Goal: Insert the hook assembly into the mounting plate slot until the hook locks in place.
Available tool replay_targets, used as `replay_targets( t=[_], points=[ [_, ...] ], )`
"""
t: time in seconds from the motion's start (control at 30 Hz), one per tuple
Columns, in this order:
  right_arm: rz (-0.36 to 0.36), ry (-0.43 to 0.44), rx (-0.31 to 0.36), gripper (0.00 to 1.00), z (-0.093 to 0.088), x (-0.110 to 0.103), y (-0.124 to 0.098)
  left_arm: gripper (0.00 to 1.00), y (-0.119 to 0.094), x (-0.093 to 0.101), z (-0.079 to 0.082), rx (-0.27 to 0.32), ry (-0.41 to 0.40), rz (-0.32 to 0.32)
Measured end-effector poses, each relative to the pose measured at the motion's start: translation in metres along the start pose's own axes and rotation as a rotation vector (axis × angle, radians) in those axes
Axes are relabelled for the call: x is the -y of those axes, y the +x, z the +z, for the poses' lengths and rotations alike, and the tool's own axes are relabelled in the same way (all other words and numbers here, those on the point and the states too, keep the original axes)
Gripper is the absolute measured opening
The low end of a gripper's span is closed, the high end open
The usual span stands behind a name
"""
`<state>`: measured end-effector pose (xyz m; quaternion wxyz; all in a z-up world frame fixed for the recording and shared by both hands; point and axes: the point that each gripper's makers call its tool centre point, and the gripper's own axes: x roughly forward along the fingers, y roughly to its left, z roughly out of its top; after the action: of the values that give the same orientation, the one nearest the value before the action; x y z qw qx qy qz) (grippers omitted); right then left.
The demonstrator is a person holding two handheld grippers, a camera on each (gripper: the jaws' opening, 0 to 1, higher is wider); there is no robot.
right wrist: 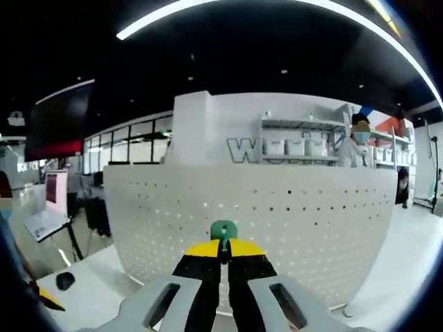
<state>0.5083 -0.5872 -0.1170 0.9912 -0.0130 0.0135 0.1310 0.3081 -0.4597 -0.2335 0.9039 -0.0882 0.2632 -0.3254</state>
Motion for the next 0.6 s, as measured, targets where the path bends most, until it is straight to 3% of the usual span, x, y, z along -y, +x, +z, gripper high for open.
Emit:
replay_targets(
  t=[0.6],
  points=[
    [-0.085,-0.032,0.063,0.0,0.028,0.031,0.046,0.96,0.0,-0.017,0.005,-0.017,-0.002,0.027]
  ],
)
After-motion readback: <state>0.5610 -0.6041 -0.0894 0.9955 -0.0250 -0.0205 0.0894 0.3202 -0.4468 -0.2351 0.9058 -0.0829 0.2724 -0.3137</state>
